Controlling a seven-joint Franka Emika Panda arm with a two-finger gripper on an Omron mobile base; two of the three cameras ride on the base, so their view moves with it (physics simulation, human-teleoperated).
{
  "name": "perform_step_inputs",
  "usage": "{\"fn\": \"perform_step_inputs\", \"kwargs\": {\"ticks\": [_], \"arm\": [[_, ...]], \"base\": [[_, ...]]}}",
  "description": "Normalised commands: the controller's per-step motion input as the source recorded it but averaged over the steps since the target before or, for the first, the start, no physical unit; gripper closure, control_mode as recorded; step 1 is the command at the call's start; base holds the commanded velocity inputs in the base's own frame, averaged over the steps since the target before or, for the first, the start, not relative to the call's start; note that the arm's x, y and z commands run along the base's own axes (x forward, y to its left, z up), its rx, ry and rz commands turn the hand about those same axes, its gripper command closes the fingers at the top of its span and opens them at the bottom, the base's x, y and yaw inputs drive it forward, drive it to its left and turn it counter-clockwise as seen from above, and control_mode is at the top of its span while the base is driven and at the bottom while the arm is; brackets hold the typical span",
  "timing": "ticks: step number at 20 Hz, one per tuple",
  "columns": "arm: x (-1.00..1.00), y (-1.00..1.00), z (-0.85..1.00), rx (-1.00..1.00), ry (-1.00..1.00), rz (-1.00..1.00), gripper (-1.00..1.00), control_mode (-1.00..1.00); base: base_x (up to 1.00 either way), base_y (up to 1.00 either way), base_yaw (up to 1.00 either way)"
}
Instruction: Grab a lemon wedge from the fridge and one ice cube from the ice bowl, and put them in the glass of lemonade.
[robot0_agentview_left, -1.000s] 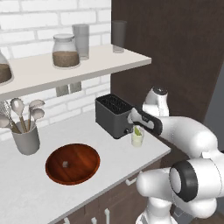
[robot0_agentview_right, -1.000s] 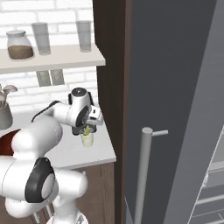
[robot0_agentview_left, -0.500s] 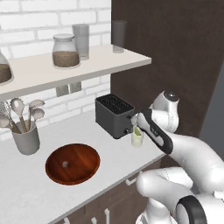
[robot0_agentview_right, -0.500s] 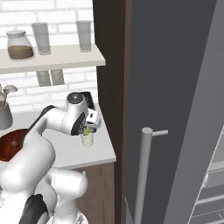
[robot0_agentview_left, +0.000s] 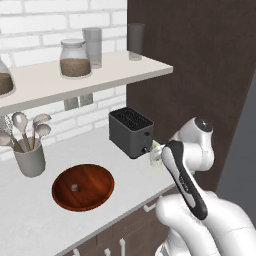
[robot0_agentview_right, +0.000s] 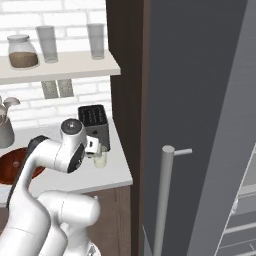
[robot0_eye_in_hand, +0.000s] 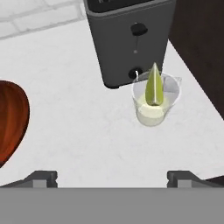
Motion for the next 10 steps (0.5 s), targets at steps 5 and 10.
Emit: {"fn": "perform_step_inputs", "kwargs": {"ticks": [5, 10], "arm": [[-0.50, 0.64, 0.09, 0.00, -0.01, 0.15, -1.00, -1.00], [-0.26, 0.67, 0.32, 0.00, 0.00, 0.06, -1.00, -1.00]], "base": [[0.00, 0.00, 0.00], [0.00, 0.00, 0.00]]}}
